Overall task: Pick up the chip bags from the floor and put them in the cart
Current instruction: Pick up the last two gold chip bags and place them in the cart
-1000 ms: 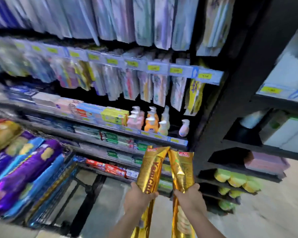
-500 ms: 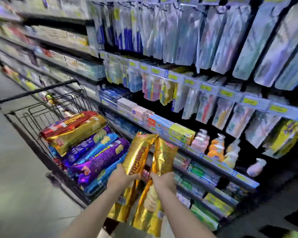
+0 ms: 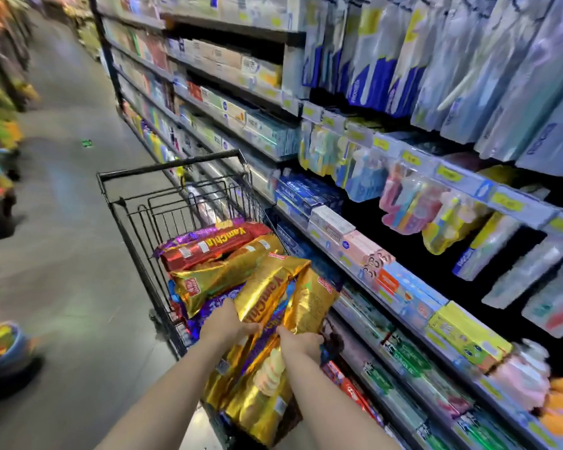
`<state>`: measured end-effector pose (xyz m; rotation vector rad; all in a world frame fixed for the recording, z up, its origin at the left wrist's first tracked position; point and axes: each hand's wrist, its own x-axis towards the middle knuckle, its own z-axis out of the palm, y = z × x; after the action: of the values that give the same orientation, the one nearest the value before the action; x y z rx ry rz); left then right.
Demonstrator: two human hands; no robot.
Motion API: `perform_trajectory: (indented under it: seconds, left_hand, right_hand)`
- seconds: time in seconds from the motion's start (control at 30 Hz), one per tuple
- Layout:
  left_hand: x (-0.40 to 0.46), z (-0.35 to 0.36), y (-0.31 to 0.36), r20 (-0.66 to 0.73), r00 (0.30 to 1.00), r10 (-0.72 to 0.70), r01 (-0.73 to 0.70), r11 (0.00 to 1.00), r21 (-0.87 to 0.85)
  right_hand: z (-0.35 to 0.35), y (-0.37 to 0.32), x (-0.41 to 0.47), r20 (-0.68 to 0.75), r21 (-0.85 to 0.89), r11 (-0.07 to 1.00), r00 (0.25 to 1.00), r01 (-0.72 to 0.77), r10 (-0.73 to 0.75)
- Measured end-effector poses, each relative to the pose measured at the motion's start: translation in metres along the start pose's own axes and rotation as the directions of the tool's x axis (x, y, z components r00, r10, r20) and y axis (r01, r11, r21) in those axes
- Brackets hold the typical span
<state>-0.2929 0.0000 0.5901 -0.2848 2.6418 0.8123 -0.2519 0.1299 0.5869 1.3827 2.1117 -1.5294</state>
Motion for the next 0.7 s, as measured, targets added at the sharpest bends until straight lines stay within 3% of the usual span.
perform_trajectory:
  seconds: [0.17,0.27,0.6,0.7]
  left_hand:
    - [0.069,-0.027,0.004,0.008,1.0,-0.013,0.012,0.996,0.087]
    - [0.102,-0.029,0.007,0.074,0.997,0.02,-0.029,0.991,0.131]
    - [0.203,-0.013,0.004,0.308,0.948,0.081,-0.161,0.956,0.245]
    - [0.221,-0.004,-0.002,0.321,0.941,0.106,-0.196,0.944,0.264]
  right_hand:
    - [0.053,-0.043,0.043,0.03,0.081,0.996,0.999,-0.047,0.044]
    - [0.071,-0.055,0.062,0.009,0.033,0.994,0.995,-0.1,0.099]
    - [0.134,-0.081,0.101,-0.276,0.059,0.948,0.907,-0.313,0.317]
    - [0.153,-0.084,0.11,-0.305,0.033,0.929,0.881,-0.37,0.361]
